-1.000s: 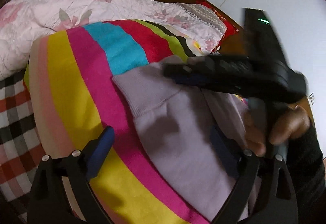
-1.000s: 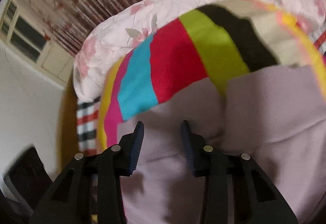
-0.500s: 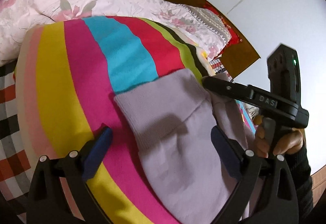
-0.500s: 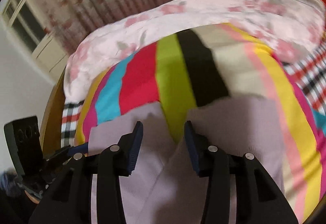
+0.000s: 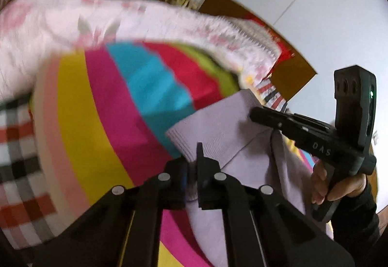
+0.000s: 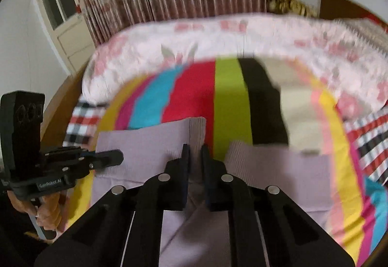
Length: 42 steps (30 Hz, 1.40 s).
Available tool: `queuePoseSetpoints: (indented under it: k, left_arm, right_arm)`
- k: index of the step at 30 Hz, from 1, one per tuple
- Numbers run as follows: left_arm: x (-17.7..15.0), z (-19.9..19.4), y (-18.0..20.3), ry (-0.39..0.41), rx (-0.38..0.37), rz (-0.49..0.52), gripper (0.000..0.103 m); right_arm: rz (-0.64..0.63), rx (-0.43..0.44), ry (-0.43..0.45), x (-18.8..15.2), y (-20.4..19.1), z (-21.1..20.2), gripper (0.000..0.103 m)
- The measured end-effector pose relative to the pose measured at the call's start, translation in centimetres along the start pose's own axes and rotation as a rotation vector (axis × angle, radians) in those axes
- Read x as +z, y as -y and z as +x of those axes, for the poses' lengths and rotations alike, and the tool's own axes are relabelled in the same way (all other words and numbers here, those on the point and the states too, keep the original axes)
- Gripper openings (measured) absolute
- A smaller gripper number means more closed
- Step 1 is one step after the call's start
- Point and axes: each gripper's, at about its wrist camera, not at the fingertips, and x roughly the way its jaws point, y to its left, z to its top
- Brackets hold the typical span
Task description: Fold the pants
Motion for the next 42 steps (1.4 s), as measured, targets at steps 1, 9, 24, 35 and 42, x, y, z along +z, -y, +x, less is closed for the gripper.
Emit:
queuePoseSetpoints:
  k: [1, 9, 24, 35, 42]
  left_arm:
    - [0.3, -0.9, 0.6, 0.039, 0.017, 0.028, 0.004]
    - [0.1, 3.7, -2.2, -0.087, 0.110, -0.015, 0.005]
    - [-2.8, -0.1, 3.1, -0.045, 0.004, 0.124, 0.088]
    - [-2.8, -2.4, 0.2, -0.086, -0.129, 0.033, 0.088]
    - [-1.9, -4.9, -2.4, -0.022, -0.162, -0.104, 0.088]
  right_arm:
    - [0.001, 0.002, 0.020, 0.5, -0.2, -0.4, 0.010]
    - [0.044, -0.079, -0.103, -0.1, 0.4, 6.0, 0.011]
    - [0.067, -0.175, -0.082, -5.5, -1.7, -0.8, 0.056]
    - [0.064, -0.296, 0.084, -4.9, -3.3, -4.3, 0.005]
    - [-0.053, -0.111, 0.062, -3.3, -9.5, -2.4, 0.005]
